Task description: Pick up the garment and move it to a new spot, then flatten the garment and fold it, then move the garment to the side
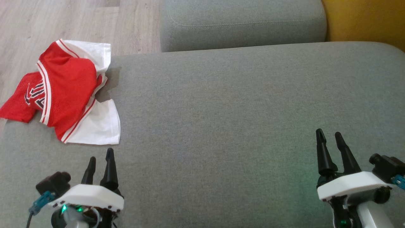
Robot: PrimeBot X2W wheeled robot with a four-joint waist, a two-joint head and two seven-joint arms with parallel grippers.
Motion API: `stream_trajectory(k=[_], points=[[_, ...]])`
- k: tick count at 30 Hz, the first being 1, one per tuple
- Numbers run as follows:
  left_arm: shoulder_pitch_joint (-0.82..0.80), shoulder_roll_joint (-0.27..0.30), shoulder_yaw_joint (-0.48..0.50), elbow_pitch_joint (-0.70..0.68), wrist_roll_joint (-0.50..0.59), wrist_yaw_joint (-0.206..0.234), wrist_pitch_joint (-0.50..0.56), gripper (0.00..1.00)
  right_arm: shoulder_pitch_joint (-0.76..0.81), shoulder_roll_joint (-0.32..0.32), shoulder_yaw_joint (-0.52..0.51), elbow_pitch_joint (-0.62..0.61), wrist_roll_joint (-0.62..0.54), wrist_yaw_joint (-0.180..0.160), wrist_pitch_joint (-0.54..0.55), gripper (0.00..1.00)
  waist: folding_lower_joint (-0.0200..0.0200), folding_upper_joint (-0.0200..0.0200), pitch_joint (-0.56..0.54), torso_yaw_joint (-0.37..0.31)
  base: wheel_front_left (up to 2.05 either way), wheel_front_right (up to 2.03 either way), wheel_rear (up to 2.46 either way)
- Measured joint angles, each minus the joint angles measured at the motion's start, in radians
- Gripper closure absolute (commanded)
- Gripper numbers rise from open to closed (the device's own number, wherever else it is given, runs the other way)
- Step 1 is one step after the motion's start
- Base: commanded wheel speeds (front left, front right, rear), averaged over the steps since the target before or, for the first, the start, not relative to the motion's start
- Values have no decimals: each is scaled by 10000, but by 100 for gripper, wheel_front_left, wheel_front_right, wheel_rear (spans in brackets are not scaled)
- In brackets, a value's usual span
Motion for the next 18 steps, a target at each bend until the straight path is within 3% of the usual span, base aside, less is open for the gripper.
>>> stream_trajectory(k=[18], points=[[23, 36, -98, -15, 2130, 205, -500, 0, 0, -178, 253, 280, -1852, 0, -523, 0, 0, 0, -44, 94, 0, 0, 0]])
